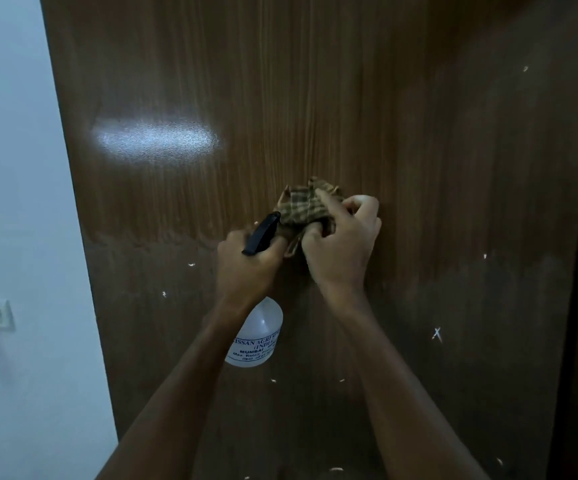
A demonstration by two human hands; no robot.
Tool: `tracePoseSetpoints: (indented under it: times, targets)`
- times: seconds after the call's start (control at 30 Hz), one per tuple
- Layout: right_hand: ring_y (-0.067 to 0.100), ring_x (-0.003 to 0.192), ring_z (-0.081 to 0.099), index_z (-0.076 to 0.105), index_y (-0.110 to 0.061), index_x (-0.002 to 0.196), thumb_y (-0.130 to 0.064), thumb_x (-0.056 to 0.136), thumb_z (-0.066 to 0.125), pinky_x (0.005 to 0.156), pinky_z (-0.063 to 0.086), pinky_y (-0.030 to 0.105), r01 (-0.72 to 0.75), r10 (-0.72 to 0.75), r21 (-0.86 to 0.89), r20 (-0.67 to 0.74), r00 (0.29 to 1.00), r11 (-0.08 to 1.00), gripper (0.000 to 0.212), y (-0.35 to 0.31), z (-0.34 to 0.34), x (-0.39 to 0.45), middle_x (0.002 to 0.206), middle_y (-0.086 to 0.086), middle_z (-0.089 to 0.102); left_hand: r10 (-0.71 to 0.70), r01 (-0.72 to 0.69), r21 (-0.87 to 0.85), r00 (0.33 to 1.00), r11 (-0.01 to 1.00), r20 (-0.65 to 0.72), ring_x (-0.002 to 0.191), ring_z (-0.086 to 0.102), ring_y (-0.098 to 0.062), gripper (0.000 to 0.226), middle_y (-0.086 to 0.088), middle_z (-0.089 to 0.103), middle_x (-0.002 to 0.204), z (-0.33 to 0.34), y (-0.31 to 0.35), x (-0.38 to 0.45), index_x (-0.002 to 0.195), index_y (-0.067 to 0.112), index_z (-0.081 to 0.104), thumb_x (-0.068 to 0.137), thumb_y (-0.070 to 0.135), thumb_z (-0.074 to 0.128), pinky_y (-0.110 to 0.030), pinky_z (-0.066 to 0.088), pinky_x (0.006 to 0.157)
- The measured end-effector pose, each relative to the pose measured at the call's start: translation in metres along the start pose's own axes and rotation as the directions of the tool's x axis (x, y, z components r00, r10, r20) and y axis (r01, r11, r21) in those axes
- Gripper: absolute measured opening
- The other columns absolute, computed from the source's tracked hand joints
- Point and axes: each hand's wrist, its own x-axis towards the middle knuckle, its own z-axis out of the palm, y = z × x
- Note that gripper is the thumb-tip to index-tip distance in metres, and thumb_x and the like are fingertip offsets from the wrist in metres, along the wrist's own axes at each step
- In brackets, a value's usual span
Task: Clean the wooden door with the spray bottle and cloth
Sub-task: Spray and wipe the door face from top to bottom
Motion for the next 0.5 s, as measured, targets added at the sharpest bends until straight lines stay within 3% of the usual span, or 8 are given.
tracePoseSetpoints:
  times: [0.1, 0.17, 0.27, 0.37, 0.5]
  targets:
    - [0.016, 0.122, 0.028, 0.046, -0.026, 0.153, -0.019, 0.080, 0.074, 0.090, 0.037, 0.011, 0.117, -0.104, -0.057, 0.195, 0.975, 0.992, 0.078, 0.001, -0.009, -0.006, 0.141, 0.001, 0.026, -0.001, 0.000, -0.025, 1.000, 1.000, -0.005, 0.056, 0.054, -0.054, 0.053, -0.029, 0.057, 0.062, -0.012, -0.007, -0.003, 0.069, -0.006, 0.062, 0.079, 0.047, 0.064, -0.056, 0.044, 0.046]
    - [0.018, 0.124, 0.033, 0.046, -0.025, 0.153, -0.009, 0.082, 0.071, 0.095, 0.046, 0.020, 0.256, -0.215, -0.162, 0.238, 0.947, 0.953, 0.077, 0.013, -0.012, -0.018, 0.144, 0.005, 0.029, -0.024, 0.024, -0.025, 1.000, 0.999, 0.001, 0.055, 0.052, -0.055, 0.056, -0.031, 0.055, 0.061, -0.018, -0.013, -0.004, 0.068, -0.007, 0.059, 0.077, 0.048, 0.065, -0.056, 0.044, 0.046]
    - [0.017, 0.112, 0.044, 0.060, -0.023, 0.142, 0.002, 0.087, 0.062, 0.086, 0.054, 0.023, 0.366, -0.320, -0.296, 0.193, 0.928, 0.882, 0.061, 0.029, -0.004, -0.041, 0.136, 0.008, 0.045, -0.038, 0.038, -0.008, 0.999, 0.999, 0.023, 0.052, 0.049, -0.055, 0.053, -0.031, 0.051, 0.060, -0.025, -0.021, -0.010, 0.068, -0.007, 0.056, 0.082, 0.043, 0.067, -0.057, 0.042, 0.044]
    - [0.015, 0.100, 0.049, 0.064, -0.018, 0.137, 0.004, 0.082, 0.068, 0.077, 0.053, 0.022, 0.379, -0.352, -0.337, 0.141, 0.925, 0.862, 0.059, 0.035, 0.007, -0.059, 0.124, 0.009, 0.054, -0.045, 0.046, -0.025, 0.998, 0.999, 0.037, 0.052, 0.049, -0.055, 0.045, -0.031, 0.052, 0.060, -0.033, -0.030, -0.013, 0.070, -0.007, 0.056, 0.089, 0.031, 0.072, -0.058, 0.042, 0.044]
    - [0.020, 0.105, 0.046, 0.064, -0.015, 0.135, -0.001, 0.082, 0.065, 0.085, 0.051, 0.027, 0.366, -0.361, -0.345, 0.083, 0.929, 0.864, 0.055, 0.013, 0.016, -0.032, 0.126, 0.010, 0.050, -0.021, 0.019, 0.017, 0.997, 1.000, 0.081, 0.046, 0.049, -0.046, 0.057, -0.031, 0.053, 0.060, -0.040, -0.037, -0.009, 0.070, -0.009, 0.056, 0.077, 0.047, 0.063, -0.054, 0.042, 0.043]
